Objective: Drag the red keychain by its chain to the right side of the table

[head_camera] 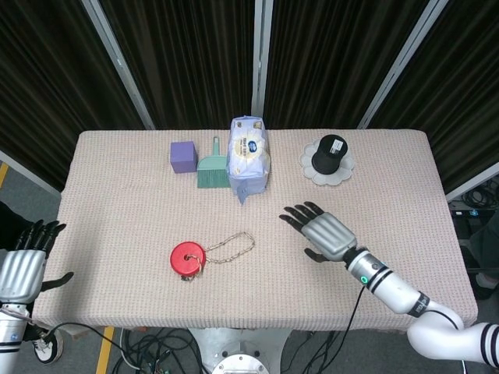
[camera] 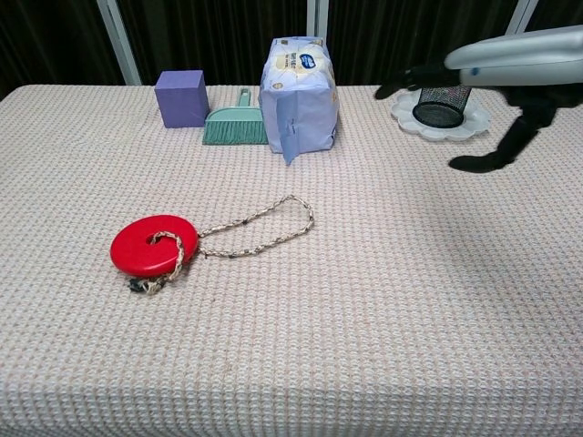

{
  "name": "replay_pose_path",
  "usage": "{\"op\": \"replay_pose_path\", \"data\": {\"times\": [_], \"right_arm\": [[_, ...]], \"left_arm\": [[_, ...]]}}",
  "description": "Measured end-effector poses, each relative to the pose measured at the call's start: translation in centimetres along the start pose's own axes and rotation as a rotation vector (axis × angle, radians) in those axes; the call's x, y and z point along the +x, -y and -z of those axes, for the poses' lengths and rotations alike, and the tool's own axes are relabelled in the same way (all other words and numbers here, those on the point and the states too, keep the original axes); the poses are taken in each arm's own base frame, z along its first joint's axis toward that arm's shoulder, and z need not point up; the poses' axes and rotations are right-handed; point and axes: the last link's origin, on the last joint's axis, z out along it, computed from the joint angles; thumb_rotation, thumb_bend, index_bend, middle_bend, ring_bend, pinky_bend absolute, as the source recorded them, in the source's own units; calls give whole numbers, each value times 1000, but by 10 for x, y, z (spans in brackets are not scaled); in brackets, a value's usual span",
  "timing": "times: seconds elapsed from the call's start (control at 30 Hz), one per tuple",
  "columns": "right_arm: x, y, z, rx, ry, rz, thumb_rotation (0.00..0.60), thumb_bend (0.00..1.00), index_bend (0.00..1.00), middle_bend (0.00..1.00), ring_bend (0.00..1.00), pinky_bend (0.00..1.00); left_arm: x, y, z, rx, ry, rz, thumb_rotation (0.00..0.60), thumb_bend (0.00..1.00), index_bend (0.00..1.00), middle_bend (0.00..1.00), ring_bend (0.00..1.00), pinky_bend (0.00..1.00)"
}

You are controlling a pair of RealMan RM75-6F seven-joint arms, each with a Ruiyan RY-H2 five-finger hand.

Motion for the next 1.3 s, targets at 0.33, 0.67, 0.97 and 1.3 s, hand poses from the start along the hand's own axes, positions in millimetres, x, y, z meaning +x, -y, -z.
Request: {"op": "replay_pose_path", "data": {"times": [0.33,0.67,0.97,1.3], "right_arm": [[-8,53,-57,147,103,24,600,461,0,56,0,0],[-33,73,-90,183,195,32,600,477,0,61,0,0],[-45,70,-101,158,234,65,600,475,0,81,0,0],[-51,70,-106,149,248,106,600,474,0,159,0,0]], "left_arm": [[0,10,1,20,-5,-4,600,0,134,105,23,133],[1,17,3,37,-2,-11,600,0,134,105,23,133],[-1,21,5,45,2,-7,600,0,134,105,23,133],[-3,24,6,50,3,-1,600,0,134,105,23,133]]}}
